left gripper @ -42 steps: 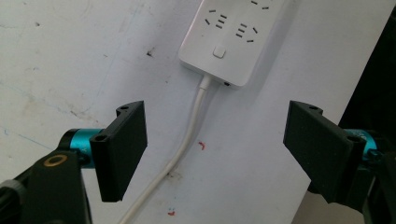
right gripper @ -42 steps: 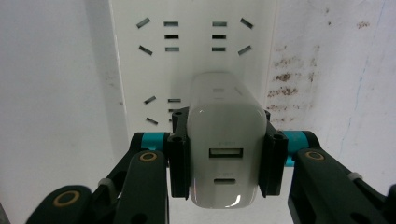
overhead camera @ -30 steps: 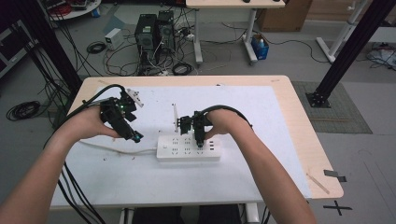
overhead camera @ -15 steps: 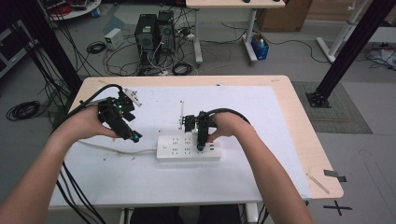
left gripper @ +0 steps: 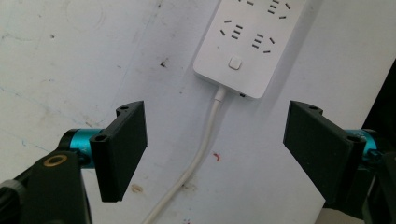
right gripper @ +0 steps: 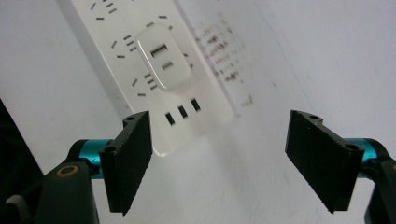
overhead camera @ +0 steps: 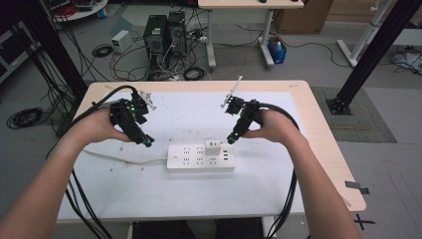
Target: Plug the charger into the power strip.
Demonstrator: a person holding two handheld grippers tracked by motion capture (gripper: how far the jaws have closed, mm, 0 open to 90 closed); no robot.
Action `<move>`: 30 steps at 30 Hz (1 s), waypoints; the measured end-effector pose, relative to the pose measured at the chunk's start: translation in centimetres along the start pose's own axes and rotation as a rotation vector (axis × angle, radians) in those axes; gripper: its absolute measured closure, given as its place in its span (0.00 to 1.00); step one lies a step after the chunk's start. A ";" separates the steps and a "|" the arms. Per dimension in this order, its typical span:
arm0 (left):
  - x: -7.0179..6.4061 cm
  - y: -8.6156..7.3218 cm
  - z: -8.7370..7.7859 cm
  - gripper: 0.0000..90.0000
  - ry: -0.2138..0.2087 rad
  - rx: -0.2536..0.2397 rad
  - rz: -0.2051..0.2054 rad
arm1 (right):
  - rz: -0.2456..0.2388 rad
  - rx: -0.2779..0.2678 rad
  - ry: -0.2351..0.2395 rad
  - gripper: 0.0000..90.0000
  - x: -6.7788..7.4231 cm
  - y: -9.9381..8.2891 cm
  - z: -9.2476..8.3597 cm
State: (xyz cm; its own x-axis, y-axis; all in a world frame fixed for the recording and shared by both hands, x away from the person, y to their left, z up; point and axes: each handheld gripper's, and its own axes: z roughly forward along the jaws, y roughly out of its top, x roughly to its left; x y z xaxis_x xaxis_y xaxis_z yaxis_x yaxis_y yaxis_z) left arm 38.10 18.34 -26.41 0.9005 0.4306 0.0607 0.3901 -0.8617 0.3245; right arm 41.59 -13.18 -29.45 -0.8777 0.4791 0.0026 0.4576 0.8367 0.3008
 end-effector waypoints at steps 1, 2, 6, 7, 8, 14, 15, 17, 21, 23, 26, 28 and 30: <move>0.0 0.1 0.1 0.24 0.006 0.006 -0.001 | 0.045 -0.006 -0.027 0.24 -0.2 -0.7 -0.7; 0.1 0.2 0.3 0.24 0.012 0.017 0.000 | 0.079 -0.012 -0.034 0.24 -0.3 -1.2 -1.1; 0.3 0.4 0.7 0.24 0.021 0.015 -0.013 | 0.214 -0.044 -0.106 0.24 -1.0 -3.5 -2.8; 0.3 0.4 0.7 0.24 0.021 0.015 -0.013 | 0.214 -0.044 -0.106 0.24 -1.0 -3.5 -2.8; 0.4 0.6 0.7 0.24 0.025 0.010 -0.015 | 0.265 -0.050 -0.121 0.24 -1.3 -4.2 -3.2; 0.4 1.0 0.9 0.24 0.031 0.008 -0.010 | 0.414 -0.069 -0.179 0.24 -2.4 -7.0 -4.5; 0.4 1.1 0.9 0.24 0.031 0.013 -0.005 | 0.433 -0.069 -0.191 0.24 -2.6 -7.2 -4.6; 0.4 1.3 1.0 0.24 0.032 0.012 -0.002 | 0.465 -0.072 -0.191 0.24 -2.8 -7.6 -4.8; 0.4 1.8 1.1 0.24 0.032 0.009 0.002 | 0.499 -0.064 -0.197 0.24 -3.2 -8.1 -5.1; 0.3 1.9 1.1 0.24 0.030 0.007 0.002 | 0.507 -0.057 -0.190 0.24 -3.3 -8.2 -5.2; 0.4 2.1 1.0 0.24 0.028 0.027 0.024 | 0.494 -0.053 -0.185 0.24 -3.3 -8.2 -5.2; 0.1 2.1 1.0 0.24 0.029 0.014 0.014 | 0.499 -0.046 -0.188 0.24 -3.3 -8.1 -5.2; 0.1 2.1 0.9 0.24 0.029 0.017 0.017 | 0.493 -0.047 -0.191 0.24 -3.3 -8.1 -5.2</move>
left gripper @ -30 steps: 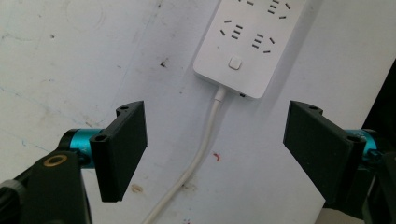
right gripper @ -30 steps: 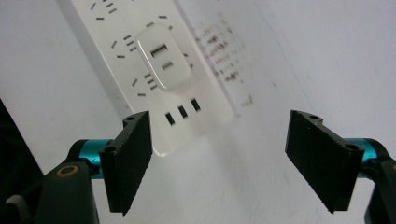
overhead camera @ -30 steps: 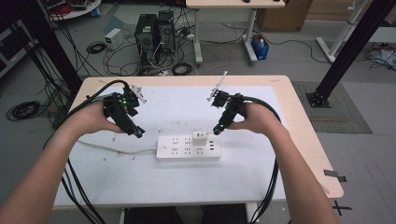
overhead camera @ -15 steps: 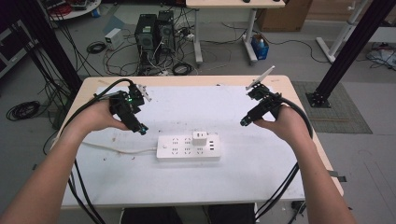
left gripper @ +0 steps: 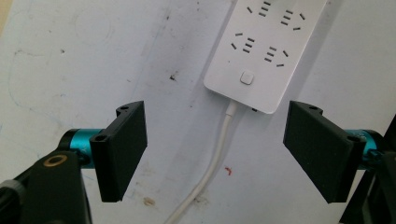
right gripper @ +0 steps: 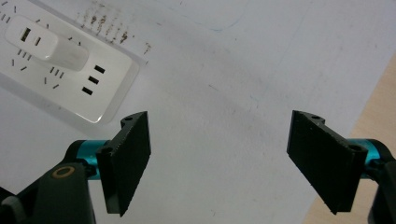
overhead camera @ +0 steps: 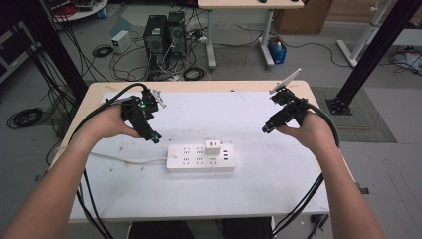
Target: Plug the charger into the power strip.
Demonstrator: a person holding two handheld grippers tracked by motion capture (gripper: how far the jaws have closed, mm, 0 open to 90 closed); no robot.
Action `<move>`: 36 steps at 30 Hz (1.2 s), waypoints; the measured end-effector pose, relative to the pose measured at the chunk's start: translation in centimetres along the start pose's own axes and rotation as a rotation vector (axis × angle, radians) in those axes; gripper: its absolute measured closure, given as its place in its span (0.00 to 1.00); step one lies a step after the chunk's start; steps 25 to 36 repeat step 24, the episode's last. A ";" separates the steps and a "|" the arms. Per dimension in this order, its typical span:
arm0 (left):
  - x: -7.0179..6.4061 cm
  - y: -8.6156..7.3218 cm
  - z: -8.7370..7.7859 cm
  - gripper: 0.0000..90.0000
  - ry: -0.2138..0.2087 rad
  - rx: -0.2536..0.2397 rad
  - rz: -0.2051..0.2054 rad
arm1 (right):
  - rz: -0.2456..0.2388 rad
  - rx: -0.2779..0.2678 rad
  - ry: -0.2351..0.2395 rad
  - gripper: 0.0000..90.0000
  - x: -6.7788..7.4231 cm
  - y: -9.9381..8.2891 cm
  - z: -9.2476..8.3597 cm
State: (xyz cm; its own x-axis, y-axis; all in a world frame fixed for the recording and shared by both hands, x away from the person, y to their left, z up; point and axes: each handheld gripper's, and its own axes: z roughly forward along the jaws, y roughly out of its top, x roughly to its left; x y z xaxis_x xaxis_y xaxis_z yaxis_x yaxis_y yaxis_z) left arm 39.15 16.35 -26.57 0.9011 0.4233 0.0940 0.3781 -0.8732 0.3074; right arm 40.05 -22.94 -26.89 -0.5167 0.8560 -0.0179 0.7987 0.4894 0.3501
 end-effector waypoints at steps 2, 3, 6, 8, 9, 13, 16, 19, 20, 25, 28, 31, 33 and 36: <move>0.0 0.0 -0.1 0.24 0.002 -0.003 -0.001 | -0.004 0.001 -0.001 0.24 0.0 0.0 0.0; 0.0 0.0 -0.2 0.24 0.000 -0.003 -0.003 | -0.002 0.004 0.001 0.24 0.0 0.0 0.0; 0.0 -0.1 -0.3 0.24 0.002 -0.002 -0.004 | -0.006 0.008 -0.007 0.24 -0.1 0.0 0.0; 0.0 -0.1 -0.3 0.24 0.006 0.002 0.001 | -0.001 0.007 -0.004 0.24 -0.1 0.0 0.0; 0.0 -0.1 -0.3 0.24 0.007 -0.004 -0.008 | -0.006 0.002 -0.005 0.24 -0.2 0.0 -0.1; 0.1 0.0 -0.2 0.24 0.005 0.012 0.007 | -0.011 0.000 -0.010 0.24 -0.1 -0.1 -0.1; 0.0 0.1 -0.1 0.24 0.005 0.011 0.010 | -0.014 0.004 -0.010 0.24 -0.1 -0.2 -0.1; 0.0 0.1 -0.2 0.24 0.006 0.009 0.010 | -0.014 0.006 -0.013 0.24 0.0 -0.3 0.0; -0.1 0.0 -0.2 0.24 0.006 0.001 0.002 | -0.014 0.008 -0.017 0.24 -0.1 -0.3 -0.1; -0.1 0.0 -0.3 0.24 0.008 0.000 0.009 | -0.008 0.002 -0.012 0.24 0.0 -0.5 -0.2; -0.1 0.0 -0.3 0.24 0.008 0.000 0.009 | -0.008 0.002 -0.012 0.24 0.0 -0.5 -0.2; -0.1 0.0 -0.3 0.24 0.008 0.000 0.009 | -0.008 0.002 -0.012 0.24 0.0 -0.5 -0.2; -0.1 0.0 -0.3 0.24 0.008 0.000 0.009 | -0.008 0.002 -0.012 0.24 0.0 -0.5 -0.2; -0.1 0.0 -0.3 0.24 0.008 0.000 0.009 | -0.008 0.002 -0.012 0.24 0.0 -0.5 -0.2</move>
